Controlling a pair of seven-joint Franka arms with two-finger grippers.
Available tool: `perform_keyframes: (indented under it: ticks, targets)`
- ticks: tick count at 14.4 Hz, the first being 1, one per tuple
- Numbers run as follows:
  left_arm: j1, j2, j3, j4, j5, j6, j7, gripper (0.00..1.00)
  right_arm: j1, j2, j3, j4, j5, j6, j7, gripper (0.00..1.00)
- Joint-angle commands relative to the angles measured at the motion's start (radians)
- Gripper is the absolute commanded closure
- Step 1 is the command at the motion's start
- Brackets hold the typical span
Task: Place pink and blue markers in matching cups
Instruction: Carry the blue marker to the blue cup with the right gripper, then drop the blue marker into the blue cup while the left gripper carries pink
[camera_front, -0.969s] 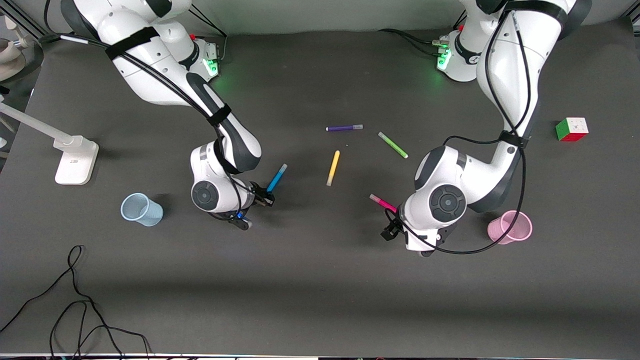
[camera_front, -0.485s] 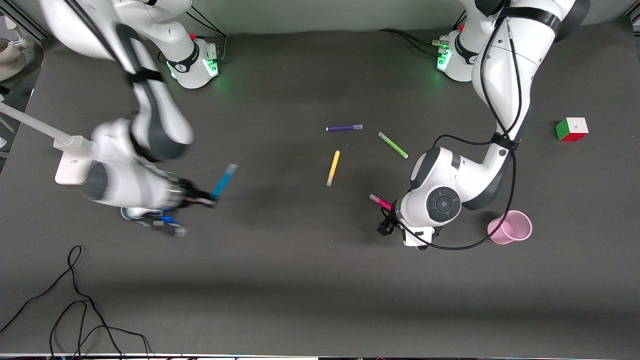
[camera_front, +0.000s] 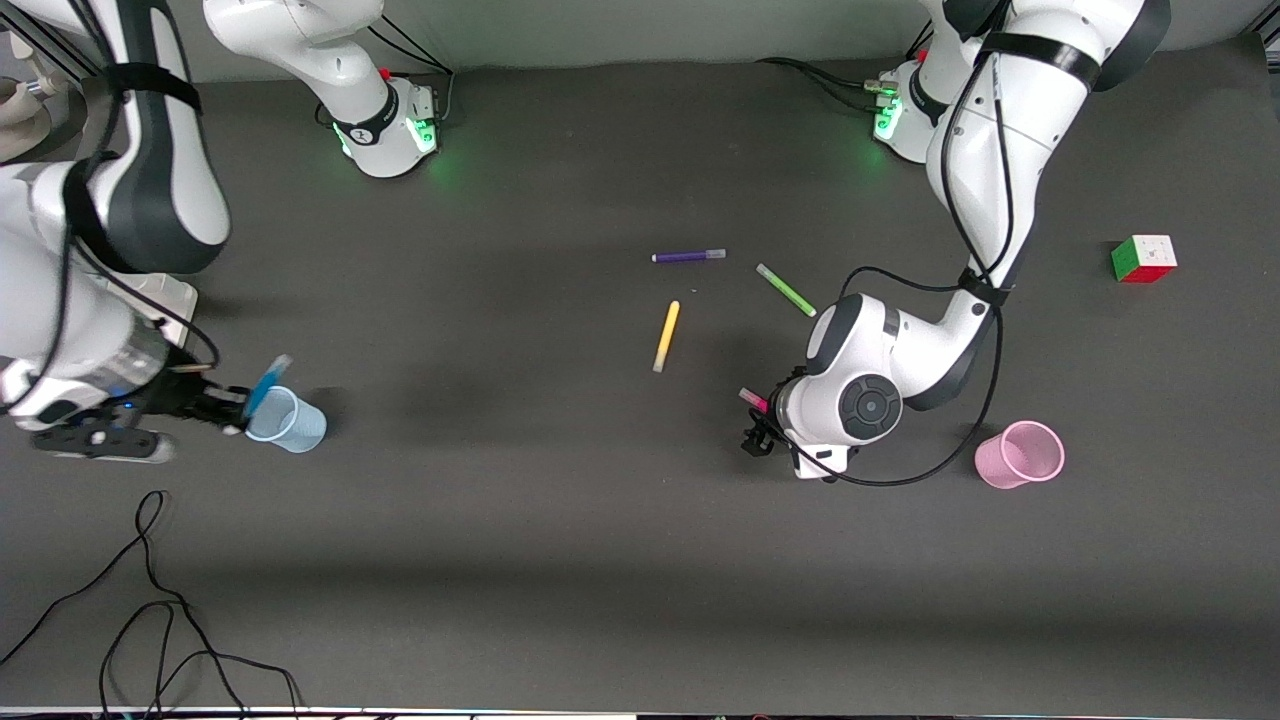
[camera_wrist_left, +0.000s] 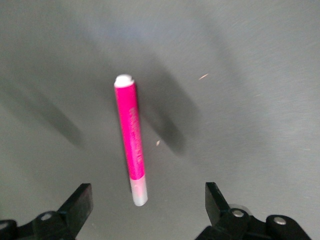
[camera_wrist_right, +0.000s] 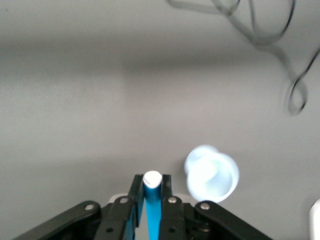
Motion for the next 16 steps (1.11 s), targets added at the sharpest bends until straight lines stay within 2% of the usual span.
perform_keyframes:
  ticks: [1, 4, 7, 8, 9, 13, 15, 16]
  targets:
    - [-0.015, -0.012, 0.009, -0.053, -0.047, 0.035, -0.019, 0.00, 0.013, -0.025, -0.090, -0.099, -0.009, 0.168, -0.202, 1.00]
    - [-0.038, -0.012, 0.009, -0.102, -0.055, 0.090, -0.019, 0.00, 0.012, -0.049, -0.103, -0.300, -0.009, 0.464, -0.224, 1.00]
    - [-0.052, -0.010, 0.009, -0.130, -0.056, 0.141, -0.019, 0.04, 0.012, -0.048, -0.103, -0.423, -0.009, 0.654, -0.223, 1.00]
    - [-0.052, -0.012, 0.009, -0.129, -0.055, 0.140, -0.019, 0.11, 0.013, -0.045, -0.103, -0.458, -0.009, 0.710, -0.223, 1.00]
    - [-0.050, -0.012, 0.009, -0.129, -0.053, 0.138, -0.016, 0.24, 0.012, -0.045, -0.103, -0.489, -0.009, 0.753, -0.221, 1.00]
    - [-0.046, -0.018, 0.009, -0.127, -0.053, 0.121, -0.013, 0.97, 0.013, -0.035, -0.103, -0.557, -0.006, 0.833, -0.218, 1.00]
    - [-0.037, -0.023, 0.009, -0.126, -0.053, 0.111, -0.007, 1.00, 0.012, -0.032, -0.103, -0.577, -0.006, 0.851, -0.218, 0.93]
    - [-0.033, -0.030, 0.009, -0.124, -0.053, 0.111, -0.009, 1.00, 0.013, -0.031, -0.103, -0.577, -0.006, 0.848, -0.212, 0.69]
